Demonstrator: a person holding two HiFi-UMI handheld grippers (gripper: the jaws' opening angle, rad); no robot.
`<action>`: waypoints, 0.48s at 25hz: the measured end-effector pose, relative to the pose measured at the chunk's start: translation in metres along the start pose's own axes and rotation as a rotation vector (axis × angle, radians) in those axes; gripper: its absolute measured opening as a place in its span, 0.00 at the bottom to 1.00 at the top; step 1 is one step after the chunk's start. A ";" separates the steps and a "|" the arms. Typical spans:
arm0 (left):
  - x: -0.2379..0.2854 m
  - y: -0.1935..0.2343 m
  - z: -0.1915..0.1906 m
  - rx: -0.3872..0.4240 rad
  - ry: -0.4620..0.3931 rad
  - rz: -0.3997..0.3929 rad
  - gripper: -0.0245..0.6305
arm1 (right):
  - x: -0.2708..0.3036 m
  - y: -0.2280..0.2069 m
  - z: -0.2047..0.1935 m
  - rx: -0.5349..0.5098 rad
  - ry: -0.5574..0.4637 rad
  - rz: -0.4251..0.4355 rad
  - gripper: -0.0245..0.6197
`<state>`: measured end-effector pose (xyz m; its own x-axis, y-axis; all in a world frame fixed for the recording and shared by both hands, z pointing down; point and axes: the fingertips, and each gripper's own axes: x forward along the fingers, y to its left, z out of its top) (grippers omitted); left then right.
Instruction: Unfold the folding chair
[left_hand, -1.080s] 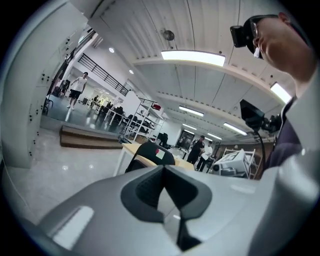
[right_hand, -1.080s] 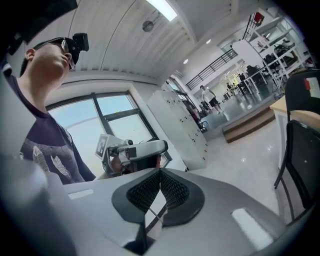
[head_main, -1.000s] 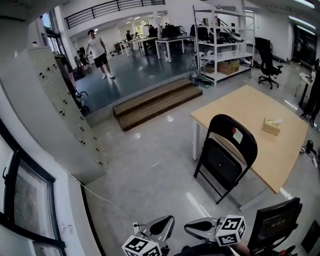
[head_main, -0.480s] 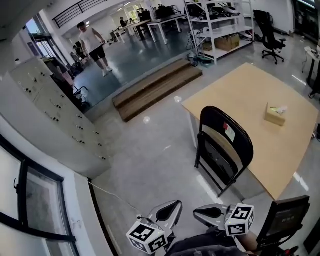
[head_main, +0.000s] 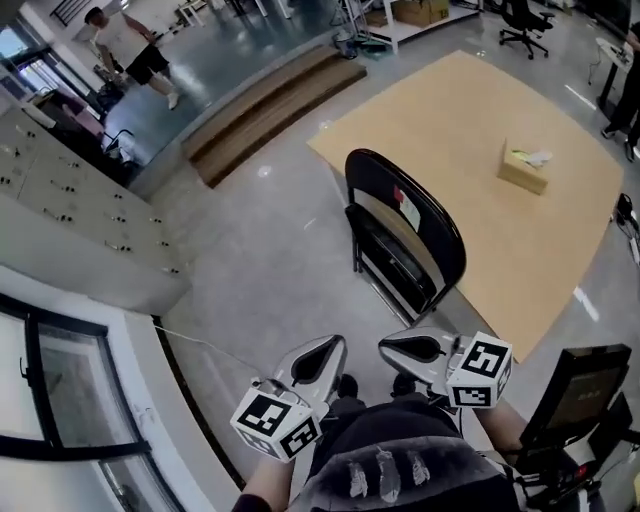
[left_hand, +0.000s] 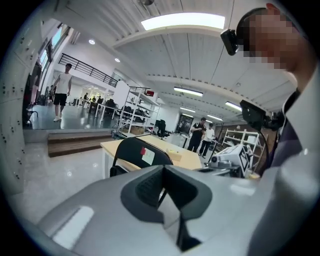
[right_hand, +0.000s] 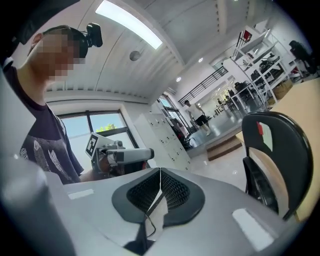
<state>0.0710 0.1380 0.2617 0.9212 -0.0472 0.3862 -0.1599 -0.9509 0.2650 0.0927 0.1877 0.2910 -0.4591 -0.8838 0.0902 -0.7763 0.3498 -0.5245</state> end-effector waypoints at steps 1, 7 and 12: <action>0.008 -0.001 0.002 0.009 0.000 -0.009 0.04 | -0.006 -0.010 -0.001 0.010 -0.009 -0.022 0.04; 0.037 0.009 -0.001 0.034 0.028 -0.019 0.04 | -0.013 -0.038 -0.008 0.037 -0.001 -0.078 0.04; 0.061 0.023 0.005 0.043 0.050 -0.086 0.04 | -0.030 -0.083 0.013 -0.086 0.024 -0.314 0.07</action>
<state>0.1252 0.1120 0.2872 0.9120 0.0496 0.4071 -0.0643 -0.9631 0.2615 0.1768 0.1814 0.3208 -0.2010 -0.9453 0.2571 -0.9147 0.0872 -0.3945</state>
